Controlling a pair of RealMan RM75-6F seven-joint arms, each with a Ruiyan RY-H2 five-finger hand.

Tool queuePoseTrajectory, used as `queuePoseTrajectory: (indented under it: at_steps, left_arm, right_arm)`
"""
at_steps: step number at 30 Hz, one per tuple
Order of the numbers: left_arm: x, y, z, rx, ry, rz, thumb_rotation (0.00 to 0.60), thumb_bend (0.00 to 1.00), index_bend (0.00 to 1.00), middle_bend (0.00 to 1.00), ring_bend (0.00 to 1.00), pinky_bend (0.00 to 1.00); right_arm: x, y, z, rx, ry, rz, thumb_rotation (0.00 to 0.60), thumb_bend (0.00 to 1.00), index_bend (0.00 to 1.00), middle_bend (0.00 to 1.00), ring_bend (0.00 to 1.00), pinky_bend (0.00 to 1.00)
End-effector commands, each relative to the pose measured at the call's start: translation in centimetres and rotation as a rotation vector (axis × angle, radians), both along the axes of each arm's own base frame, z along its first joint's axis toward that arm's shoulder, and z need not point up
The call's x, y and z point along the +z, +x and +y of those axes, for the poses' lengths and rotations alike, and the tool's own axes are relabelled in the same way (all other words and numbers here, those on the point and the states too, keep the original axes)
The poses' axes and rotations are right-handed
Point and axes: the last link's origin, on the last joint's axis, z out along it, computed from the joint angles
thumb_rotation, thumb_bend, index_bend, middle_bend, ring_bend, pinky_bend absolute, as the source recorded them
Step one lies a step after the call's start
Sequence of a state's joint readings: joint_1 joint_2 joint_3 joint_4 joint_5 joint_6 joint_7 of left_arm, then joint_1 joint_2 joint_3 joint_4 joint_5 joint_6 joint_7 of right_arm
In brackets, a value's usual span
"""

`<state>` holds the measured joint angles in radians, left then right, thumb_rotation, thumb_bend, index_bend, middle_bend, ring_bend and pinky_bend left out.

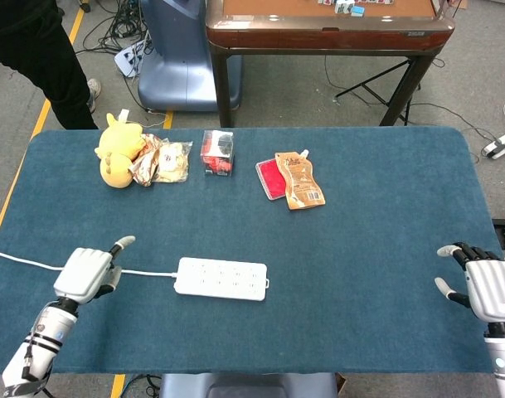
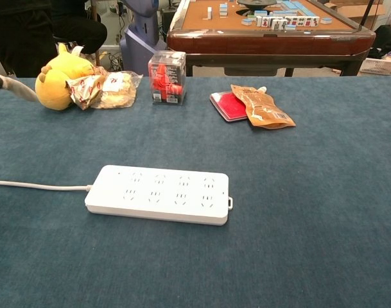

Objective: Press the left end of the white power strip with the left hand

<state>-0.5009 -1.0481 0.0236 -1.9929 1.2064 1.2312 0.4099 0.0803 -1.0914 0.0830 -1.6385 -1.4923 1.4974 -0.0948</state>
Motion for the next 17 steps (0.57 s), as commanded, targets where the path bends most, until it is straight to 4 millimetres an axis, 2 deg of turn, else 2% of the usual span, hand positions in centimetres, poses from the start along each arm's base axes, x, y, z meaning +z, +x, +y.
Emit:
queuePoseTrajectory:
  at_steps: [1, 3, 6, 12, 17]
  left_arm:
    - [1.4, -1.0, -1.1, 0.027, 0.072, -0.003, 0.6, 0.59, 0.21, 0.74, 0.57, 0.86]
    - [2.0, -1.7, -2.0, 0.042, 0.119, 0.009, 0.6, 0.59, 0.24, 0.61, 0.52, 0.85]
    - [2.9, -2.8, -3.4, 0.076, 0.174, 0.043, 0.6, 0.58, 0.25, 0.52, 0.44, 0.8]
    - [4.5, -5.0, -5.6, 0.166, 0.249, 0.107, 0.6, 0.59, 0.26, 0.5, 0.42, 0.79]
    - [4.9, -6.3, -7.1, 0.211, 0.255, 0.158, 0.6, 0.58, 0.26, 0.5, 0.42, 0.79]
  right_arm:
    - [0.0, 0.0, 0.1, 0.002, -0.002, -0.001, 0.6, 0.16, 0.4, 0.39, 0.41, 0.5]
    - [0.1, 0.0, 0.2, 0.001, -0.004, -0.002, 0.6, 0.16, 0.4, 0.39, 0.41, 0.5]
    - [0.1, -0.1, 0.4, 0.0, -0.003, -0.006, 0.6, 0.16, 0.4, 0.39, 0.41, 0.5]
    - [0.1, -0.4, 0.7, 0.0, -0.001, -0.014, 0.6, 0.16, 0.4, 0.39, 0.41, 0.5]
    - [0.4, -0.4, 1.0, 0.005, -0.009, -0.02, 0.6, 0.16, 0.4, 0.39, 0.41, 0.5]
